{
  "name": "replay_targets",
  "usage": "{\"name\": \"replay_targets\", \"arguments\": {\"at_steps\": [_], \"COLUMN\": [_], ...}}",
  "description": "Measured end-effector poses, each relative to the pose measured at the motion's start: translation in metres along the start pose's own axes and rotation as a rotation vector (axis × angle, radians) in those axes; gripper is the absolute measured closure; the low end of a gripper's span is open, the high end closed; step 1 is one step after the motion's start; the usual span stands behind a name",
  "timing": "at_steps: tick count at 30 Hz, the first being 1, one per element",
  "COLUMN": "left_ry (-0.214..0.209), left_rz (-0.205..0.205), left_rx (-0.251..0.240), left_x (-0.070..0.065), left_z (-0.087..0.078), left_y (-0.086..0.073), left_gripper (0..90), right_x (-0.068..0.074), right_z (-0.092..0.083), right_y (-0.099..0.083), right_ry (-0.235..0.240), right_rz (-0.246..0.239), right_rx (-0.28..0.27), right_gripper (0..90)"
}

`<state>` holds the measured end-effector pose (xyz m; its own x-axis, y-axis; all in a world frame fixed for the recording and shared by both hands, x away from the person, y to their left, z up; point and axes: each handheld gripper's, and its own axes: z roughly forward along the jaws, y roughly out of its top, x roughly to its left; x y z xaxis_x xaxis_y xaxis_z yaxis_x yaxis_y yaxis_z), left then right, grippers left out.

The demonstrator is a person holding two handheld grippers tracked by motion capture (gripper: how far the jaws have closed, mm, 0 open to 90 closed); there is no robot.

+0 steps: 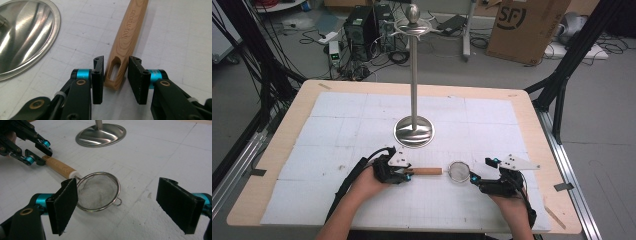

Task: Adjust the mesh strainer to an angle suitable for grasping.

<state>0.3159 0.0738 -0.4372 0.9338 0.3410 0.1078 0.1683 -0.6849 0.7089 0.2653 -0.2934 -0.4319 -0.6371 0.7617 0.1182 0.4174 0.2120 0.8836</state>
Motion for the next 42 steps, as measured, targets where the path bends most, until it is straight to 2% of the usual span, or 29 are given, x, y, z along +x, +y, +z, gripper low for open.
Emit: {"name": "replay_targets", "arguments": {"at_steps": [3,6,13,18,22,28,37,39,42], "left_ry": [0.0,0.007,0.015,0.034,0.056,0.089,0.122,0.124,0.133], "left_rz": [-0.004,0.01,0.067,0.056,0.018,-0.016,-0.09,-0.105,-0.127], "left_rx": [-0.01,-0.009,0.003,-0.003,-0.023,-0.069,-0.146,-0.178,-0.192], "left_x": [0.001,0.0,-0.006,-0.006,-0.002,0.003,0.007,0.009,0.013], "left_z": [0.002,0.005,0.018,0.019,0.009,-0.013,-0.051,-0.057,-0.067], "left_y": [0.001,0.004,0.02,0.021,0.02,0.01,-0.022,-0.028,-0.033], "left_gripper": [66.8,67.3,68.8,67.0,58.6,52.6,46.4,45.3,44.1], "right_x": [0.0,0.0,0.0,-0.001,-0.002,-0.001,0.001,0.001,0.002], "right_z": [0.0,0.0,-0.002,-0.003,-0.003,-0.004,-0.002,-0.001,0.001], "right_y": [0.0,0.0,0.001,0.0,0.0,0.0,0.0,0.0,0.0], "right_ry": [-0.001,-0.001,0.0,-0.003,-0.003,-0.003,-0.002,-0.003,-0.001], "right_rz": [0.002,-0.005,0.0,0.005,0.001,0.003,-0.007,-0.004,-0.007], "right_rx": [0.0,-0.001,-0.002,-0.008,-0.008,-0.01,-0.005,0.0,0.006], "right_gripper": [16.5,16.5,16.5,16.6,16.5,16.5,16.5,16.5,16.5]}}
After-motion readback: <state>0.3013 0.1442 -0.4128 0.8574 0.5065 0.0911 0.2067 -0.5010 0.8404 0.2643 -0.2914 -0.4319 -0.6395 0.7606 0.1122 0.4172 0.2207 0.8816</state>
